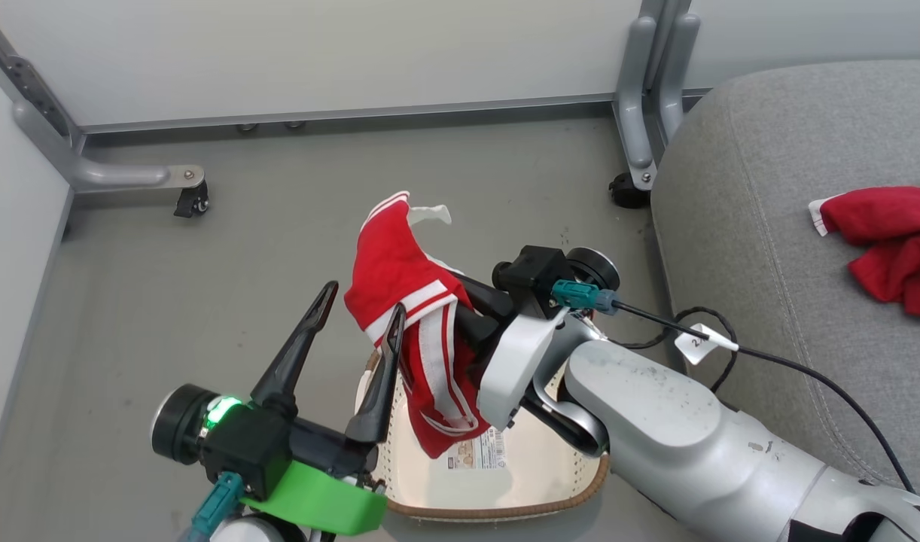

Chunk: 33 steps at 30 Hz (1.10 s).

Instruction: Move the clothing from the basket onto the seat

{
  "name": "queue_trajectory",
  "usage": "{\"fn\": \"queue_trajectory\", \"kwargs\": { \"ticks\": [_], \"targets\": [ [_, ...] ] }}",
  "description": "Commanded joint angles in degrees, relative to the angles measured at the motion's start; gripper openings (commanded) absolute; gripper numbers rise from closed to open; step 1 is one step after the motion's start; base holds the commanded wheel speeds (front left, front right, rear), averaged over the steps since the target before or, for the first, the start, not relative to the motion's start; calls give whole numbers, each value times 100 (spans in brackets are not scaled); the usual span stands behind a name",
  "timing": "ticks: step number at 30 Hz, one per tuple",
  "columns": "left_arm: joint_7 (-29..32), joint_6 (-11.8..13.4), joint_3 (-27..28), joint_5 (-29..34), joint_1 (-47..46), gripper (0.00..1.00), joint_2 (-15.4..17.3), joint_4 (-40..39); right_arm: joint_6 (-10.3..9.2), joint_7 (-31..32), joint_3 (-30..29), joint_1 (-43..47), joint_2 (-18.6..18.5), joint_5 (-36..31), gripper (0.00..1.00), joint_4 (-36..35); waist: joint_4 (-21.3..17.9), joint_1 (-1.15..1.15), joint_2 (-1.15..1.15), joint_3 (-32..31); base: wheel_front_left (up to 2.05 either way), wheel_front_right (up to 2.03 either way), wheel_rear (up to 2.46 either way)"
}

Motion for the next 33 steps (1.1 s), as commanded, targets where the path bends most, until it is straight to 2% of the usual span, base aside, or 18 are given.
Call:
{"fn": "queue_trajectory", "kwargs": {
  "ticks": [1, 11, 33],
  "targets": [
    [14, 45, 5, -50, 136, 100, 26, 11, -2, -27, -44, 63, -29, -15, 0, 25, 21, 0, 0, -5, 0, 0, 0],
    [49, 103, -70, -183, 535, 100, 70, 203, -2, -30, -173, 214, -74, -85, 0, 57, 92, 0, 0, -15, 0, 0, 0],
    [102, -53, -388, -147, 470, 100, 159, 526, -2, -31, -475, 271, -160, -199, 0, 120, 76, 0, 0, 119, 0, 0, 0]
  ]
}}
